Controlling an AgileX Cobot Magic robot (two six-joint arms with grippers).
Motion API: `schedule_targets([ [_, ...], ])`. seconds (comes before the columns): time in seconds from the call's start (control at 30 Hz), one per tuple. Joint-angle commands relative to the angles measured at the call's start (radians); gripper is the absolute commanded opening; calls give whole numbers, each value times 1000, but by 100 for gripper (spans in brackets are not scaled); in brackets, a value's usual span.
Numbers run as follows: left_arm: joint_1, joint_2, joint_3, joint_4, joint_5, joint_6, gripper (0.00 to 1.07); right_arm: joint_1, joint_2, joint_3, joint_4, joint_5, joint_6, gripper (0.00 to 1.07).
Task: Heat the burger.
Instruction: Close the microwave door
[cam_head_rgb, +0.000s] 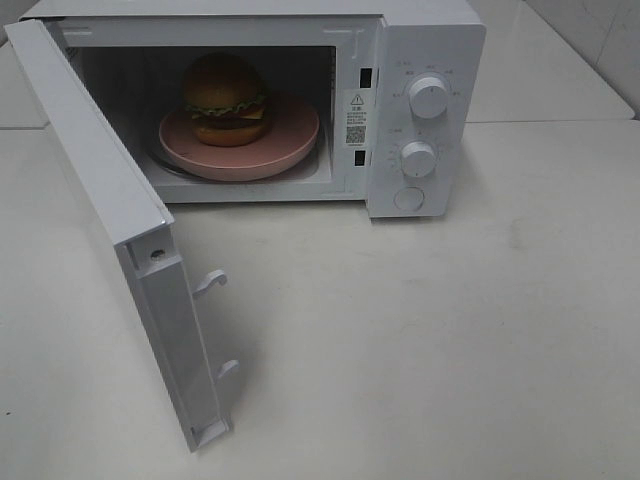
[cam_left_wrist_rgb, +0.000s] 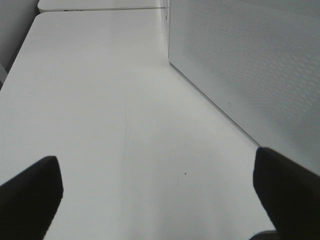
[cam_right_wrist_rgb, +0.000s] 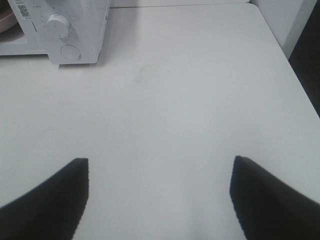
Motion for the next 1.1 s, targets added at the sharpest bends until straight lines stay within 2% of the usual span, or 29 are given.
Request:
schedule_targets([
  [0.03, -4, -3, 2, -2, -3, 1, 98, -9, -27, -1, 5, -7, -15, 74],
  [0.43, -4, -3, -16, 4, -31, -3, 98, -9, -27, -1, 5, -7, -15, 74],
  [0.6, -4, 34, -27, 11, -111, 5, 92, -9, -27, -1, 5, -7, -15, 74],
  [0.67, -4, 91, -25, 11, -138, 5, 82, -9, -27, -1, 5, -7, -15, 74],
  [0.7, -4, 91, -25, 11, -138, 5, 82, -9, -27, -1, 5, -7, -15, 74],
  [0.77, -4, 153, -25, 16, -169, 5, 68, -9, -27, -1, 5, -7, -15, 74],
  [0.8, -4, 153, -25, 16, -169, 5, 68, -9, -27, -1, 5, -7, -15, 74],
  [0.83, -4, 195, -25, 19, -198, 5, 58, -9, -27, -1, 5, -7, -15, 74],
  [0.87, -4, 219, -25, 19, -218, 5, 52, -9, -27, -1, 5, -7, -15, 74],
  [0.9, -4, 219, -25, 19, -218, 5, 52, -9, -27, -1, 5, -7, -15, 74],
  [0.93, -4, 269, -25, 19, -263, 5, 41, -9, -27, -1, 5, -7, -15, 74],
  [0.97, -4, 269, -25, 19, -263, 5, 41, -9, -27, -1, 5, -7, -15, 74],
  [1.03, -4, 344, -25, 17, -343, 5, 22, -9, -27, -1, 5, -7, -15, 74],
  [1.07, -4, 344, -25, 17, -343, 5, 22, -9, -27, -1, 5, -7, -15, 74],
  [1.1, -4, 394, -25, 18, -378, 5, 7, -9, -27, -1, 5, -7, -15, 74],
])
